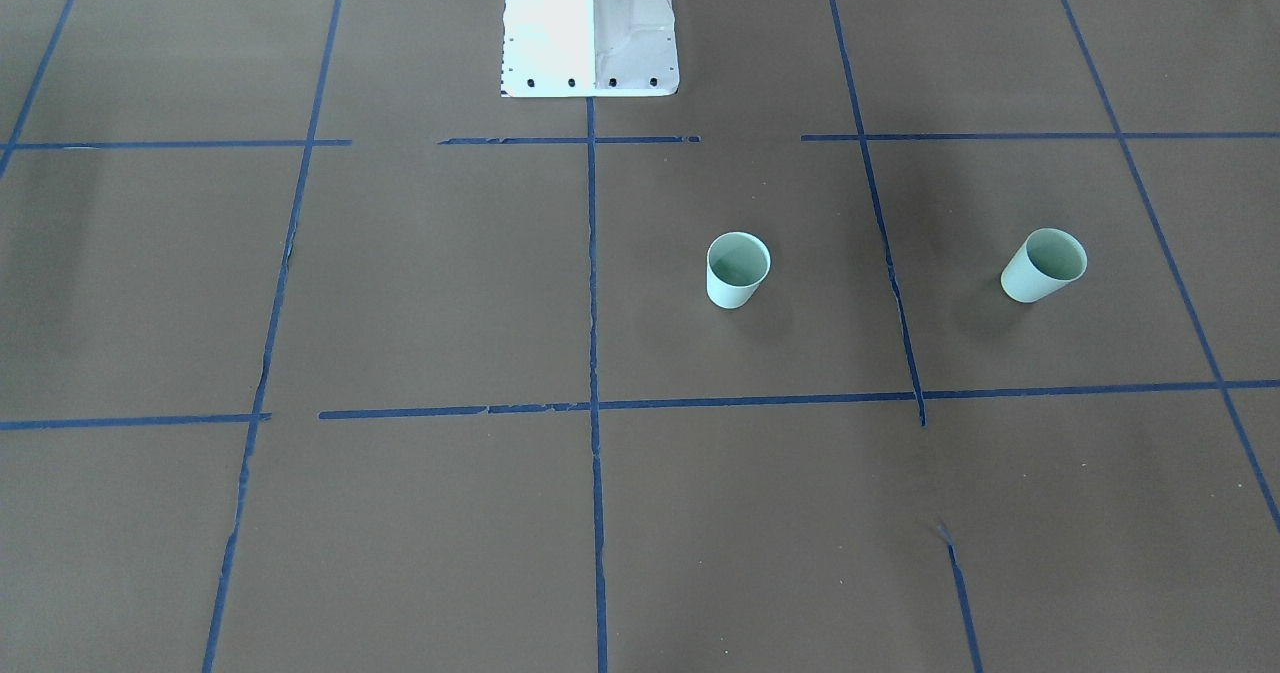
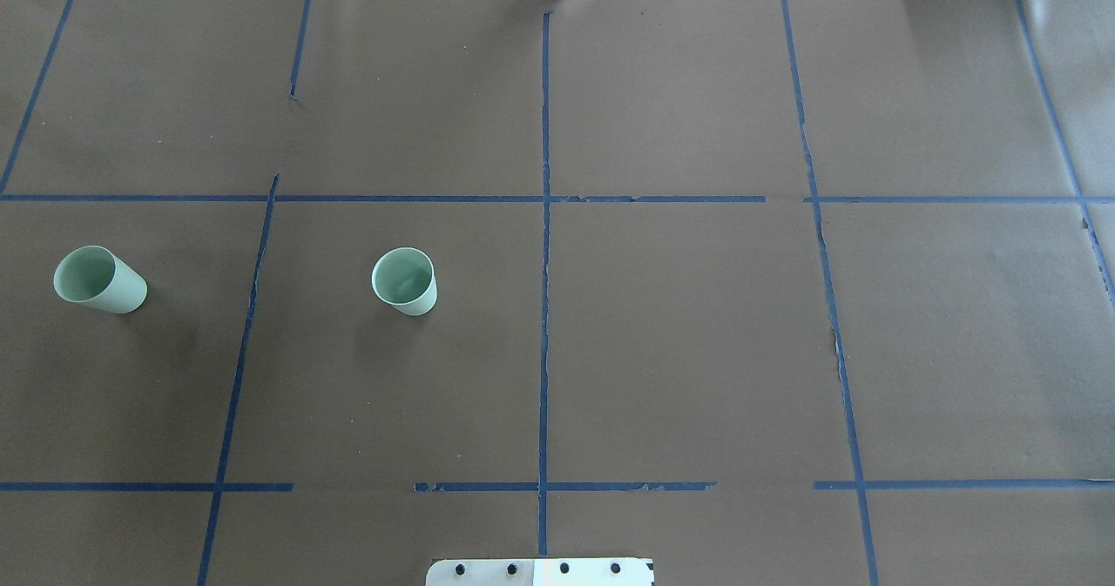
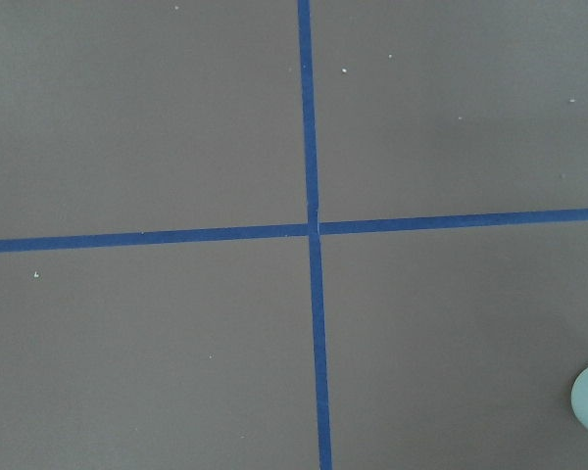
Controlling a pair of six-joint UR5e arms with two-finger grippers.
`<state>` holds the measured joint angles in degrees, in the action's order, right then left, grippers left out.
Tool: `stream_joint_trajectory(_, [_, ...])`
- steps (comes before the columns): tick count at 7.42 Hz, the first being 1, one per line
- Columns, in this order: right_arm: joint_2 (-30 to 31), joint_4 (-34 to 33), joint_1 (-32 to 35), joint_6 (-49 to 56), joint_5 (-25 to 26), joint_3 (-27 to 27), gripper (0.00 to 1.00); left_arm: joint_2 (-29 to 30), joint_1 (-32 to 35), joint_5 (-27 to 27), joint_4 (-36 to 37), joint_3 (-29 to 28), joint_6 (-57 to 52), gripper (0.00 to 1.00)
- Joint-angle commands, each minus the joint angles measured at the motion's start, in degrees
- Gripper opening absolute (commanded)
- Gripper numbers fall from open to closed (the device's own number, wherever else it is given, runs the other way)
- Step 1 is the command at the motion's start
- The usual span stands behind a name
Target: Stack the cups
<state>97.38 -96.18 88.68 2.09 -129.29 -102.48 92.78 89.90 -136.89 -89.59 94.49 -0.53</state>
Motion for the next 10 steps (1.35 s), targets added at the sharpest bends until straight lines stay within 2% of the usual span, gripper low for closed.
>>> stream_joint_trajectory(1, [0.0,0.0,0.0,0.0,0.0,0.0,1.00,-0.3,-1.0,0.1,-0.1,2.1,2.8,1.00])
stream_joint_trajectory(2, [0.0,-0.1,0.0,0.0,0.0,0.0,1.00,-0.5,-7.3,0.5,-2.7,2.7,12.0,1.00])
stream_joint_trajectory(4, [0.0,0.0,0.0,0.0,0.0,0.0,1.00,-6.1,-18.7,5.0,-22.6,2.6,37.1,1.00])
stream_joint_trajectory(5, [0.0,0.0,0.0,0.0,0.0,0.0,1.00,-7.3,-21.1,5.1,-27.6,2.0,42.7,1.00])
stream_joint_trajectory(7, [0.0,0.0,0.0,0.0,0.0,0.0,1.00,-7.1,-25.8,5.1,-27.9,2.0,47.7,1.00])
stream_joint_trajectory(10, [0.0,0.0,0.0,0.0,0.0,0.0,1.00,-6.6,-29.4,5.1,-27.9,1.8,47.9,1.00])
